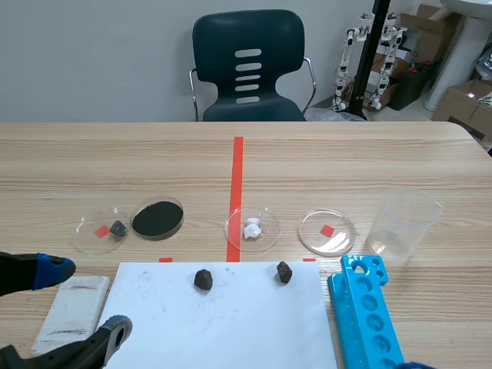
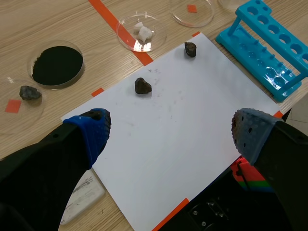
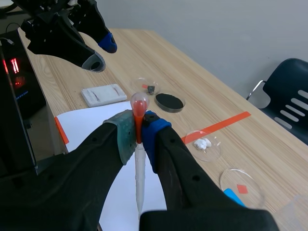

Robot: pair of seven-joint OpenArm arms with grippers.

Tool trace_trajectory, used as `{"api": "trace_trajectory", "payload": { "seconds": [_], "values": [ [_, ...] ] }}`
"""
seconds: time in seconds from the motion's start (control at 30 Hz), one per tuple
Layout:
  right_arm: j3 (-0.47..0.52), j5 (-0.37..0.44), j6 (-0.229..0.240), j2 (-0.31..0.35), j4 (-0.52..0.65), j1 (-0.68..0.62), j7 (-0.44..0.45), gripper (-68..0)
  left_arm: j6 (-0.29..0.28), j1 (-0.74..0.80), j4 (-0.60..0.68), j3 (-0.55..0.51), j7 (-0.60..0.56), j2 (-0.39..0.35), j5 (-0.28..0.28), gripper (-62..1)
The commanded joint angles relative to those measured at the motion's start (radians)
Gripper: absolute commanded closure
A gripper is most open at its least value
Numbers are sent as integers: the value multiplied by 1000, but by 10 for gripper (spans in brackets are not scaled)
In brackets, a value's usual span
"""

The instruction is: Draw acid from the petri dish

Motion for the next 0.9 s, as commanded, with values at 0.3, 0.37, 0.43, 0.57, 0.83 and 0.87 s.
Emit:
{"api": "trace_trajectory", "payload": {
  "seconds": [0.3, 0.37, 0.43, 0.57, 0.83, 0.87],
  "values": [
    [6, 13, 0, -1, 13, 11, 14, -33, -2, 8, 27, -2, -14, 5, -14, -527],
    [6, 14, 0, -1, 13, 14, 15, -33, -2, 8, 27, -2, -14, 5, -14, -527],
    [6, 14, 0, -1, 13, 15, 14, -33, -2, 8, 27, -2, -14, 5, -14, -527],
    [6, 14, 0, -1, 13, 19, 15, -33, -2, 8, 27, -2, -14, 5, -14, -527],
    [6, 73, 4, -1, 13, 120, -19, -33, -2, 8, 27, -2, -14, 5, -14, -527],
    [6, 84, 5, -1, 13, 137, -29, -33, -2, 8, 27, -2, -14, 5, -14, -527]
  ]
}}
